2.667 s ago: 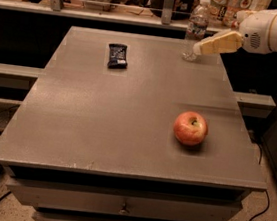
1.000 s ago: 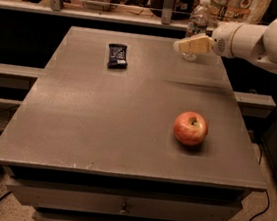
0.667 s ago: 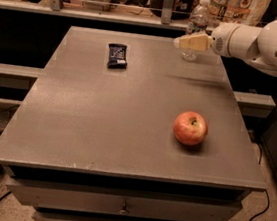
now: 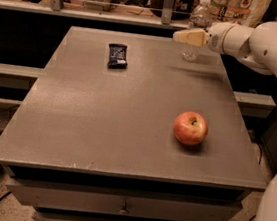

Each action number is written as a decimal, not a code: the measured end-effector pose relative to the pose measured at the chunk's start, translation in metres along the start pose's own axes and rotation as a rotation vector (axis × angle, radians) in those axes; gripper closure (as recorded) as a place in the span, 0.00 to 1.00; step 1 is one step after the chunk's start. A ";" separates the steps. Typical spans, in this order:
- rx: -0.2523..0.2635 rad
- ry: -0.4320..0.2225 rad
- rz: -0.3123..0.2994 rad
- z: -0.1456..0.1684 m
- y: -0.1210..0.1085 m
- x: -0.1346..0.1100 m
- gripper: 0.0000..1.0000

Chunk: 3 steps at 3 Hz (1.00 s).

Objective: Pick water bottle

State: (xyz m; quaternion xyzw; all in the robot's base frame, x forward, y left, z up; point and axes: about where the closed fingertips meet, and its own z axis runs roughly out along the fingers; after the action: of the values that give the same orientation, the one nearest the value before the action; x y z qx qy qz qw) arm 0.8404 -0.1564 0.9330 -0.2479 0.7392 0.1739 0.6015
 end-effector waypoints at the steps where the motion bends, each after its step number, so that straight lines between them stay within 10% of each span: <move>1: -0.036 -0.018 -0.004 0.012 0.007 -0.004 0.41; 3: -0.107 -0.061 -0.087 -0.011 0.033 -0.046 0.87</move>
Offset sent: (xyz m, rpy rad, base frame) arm -0.0130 0.0249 0.0382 -0.0277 -0.0955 0.1000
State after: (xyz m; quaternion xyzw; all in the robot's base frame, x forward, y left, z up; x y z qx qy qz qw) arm 0.8201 -0.1282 0.9789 -0.3062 0.6987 0.1946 0.6166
